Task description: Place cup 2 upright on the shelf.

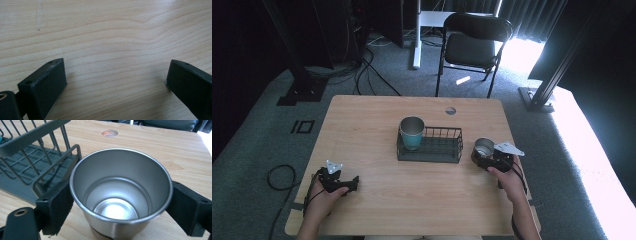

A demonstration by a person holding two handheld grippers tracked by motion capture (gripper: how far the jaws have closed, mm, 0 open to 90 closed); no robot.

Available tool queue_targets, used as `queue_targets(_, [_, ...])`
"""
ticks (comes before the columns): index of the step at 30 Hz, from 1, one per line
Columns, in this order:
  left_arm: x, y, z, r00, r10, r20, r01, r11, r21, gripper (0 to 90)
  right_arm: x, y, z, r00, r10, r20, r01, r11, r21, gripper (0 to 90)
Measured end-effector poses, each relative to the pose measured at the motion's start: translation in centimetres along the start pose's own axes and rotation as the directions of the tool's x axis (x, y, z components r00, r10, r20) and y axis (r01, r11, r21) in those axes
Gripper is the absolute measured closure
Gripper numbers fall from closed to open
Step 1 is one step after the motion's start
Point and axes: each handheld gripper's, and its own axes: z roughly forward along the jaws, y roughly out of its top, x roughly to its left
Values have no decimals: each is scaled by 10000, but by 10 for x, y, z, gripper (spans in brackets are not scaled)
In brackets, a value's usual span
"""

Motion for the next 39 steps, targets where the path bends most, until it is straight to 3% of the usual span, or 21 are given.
queue_targets(14, [0, 0, 0, 10000, 6, 1, -6, 10000, 2, 35, 1, 1, 5, 9999, 134, 76, -133, 9999, -55, 148])
queue_targets(28, [0, 0, 0, 10000, -1, -3, 1, 10000, -9, 35, -5, 14, -6, 9970, 713, 299, -705, 9971, -271, 160])
queue_targets(39, [0, 0, 0, 10000, 3, 0, -3, 10000, 2, 35, -6, 27, -15, 9984, 508, 252, -497, 9978, -440, 181])
